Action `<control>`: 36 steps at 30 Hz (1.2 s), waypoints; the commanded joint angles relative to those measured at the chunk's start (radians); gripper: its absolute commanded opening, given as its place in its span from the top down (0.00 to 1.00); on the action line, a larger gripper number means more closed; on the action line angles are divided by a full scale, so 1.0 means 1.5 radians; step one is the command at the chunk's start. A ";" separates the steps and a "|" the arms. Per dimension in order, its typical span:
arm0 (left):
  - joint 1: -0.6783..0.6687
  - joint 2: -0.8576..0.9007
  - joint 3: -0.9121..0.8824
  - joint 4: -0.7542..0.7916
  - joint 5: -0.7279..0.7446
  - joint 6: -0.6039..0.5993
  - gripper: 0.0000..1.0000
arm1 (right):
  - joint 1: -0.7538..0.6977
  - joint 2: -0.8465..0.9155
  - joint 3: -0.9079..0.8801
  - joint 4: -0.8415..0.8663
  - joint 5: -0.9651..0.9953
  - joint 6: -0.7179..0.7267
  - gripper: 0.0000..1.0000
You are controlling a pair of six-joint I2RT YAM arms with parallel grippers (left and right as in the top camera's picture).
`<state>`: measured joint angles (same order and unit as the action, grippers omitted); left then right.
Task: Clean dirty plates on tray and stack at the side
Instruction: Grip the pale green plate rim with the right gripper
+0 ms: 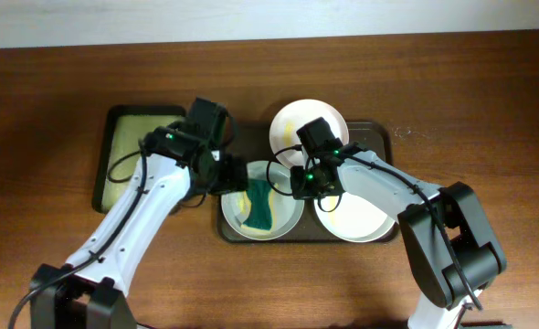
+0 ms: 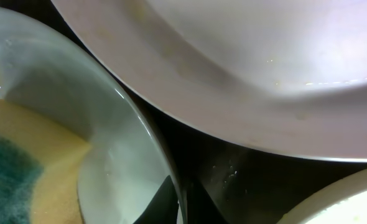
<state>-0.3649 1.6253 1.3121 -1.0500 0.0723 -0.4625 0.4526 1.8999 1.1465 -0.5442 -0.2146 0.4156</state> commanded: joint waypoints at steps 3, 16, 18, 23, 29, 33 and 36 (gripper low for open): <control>-0.013 -0.011 -0.131 0.139 0.127 0.027 0.25 | 0.004 0.007 0.004 0.002 0.004 0.000 0.92; -0.069 -0.003 -0.191 0.286 0.126 0.003 0.40 | 0.004 0.007 0.004 0.002 0.004 0.000 0.92; -0.070 -0.001 -0.191 0.286 0.107 0.002 0.45 | 0.004 0.007 0.004 0.002 0.004 0.000 0.92; -0.071 0.007 -0.198 0.285 0.079 -0.013 0.48 | 0.004 0.007 0.004 0.002 0.004 0.000 0.92; -0.098 0.046 -0.198 0.286 0.081 -0.015 0.48 | 0.004 0.007 0.004 0.002 0.004 0.001 0.92; -0.117 0.052 -0.199 0.301 0.078 -0.016 0.47 | 0.004 0.007 0.004 0.002 0.004 0.001 0.92; -0.117 0.052 -0.199 0.299 0.054 -0.033 0.47 | 0.004 0.007 0.004 0.002 0.004 0.000 0.92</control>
<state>-0.5377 1.6943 1.0225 -0.6041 0.1955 -0.4835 0.4526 1.8999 1.1465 -0.5442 -0.2142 0.4156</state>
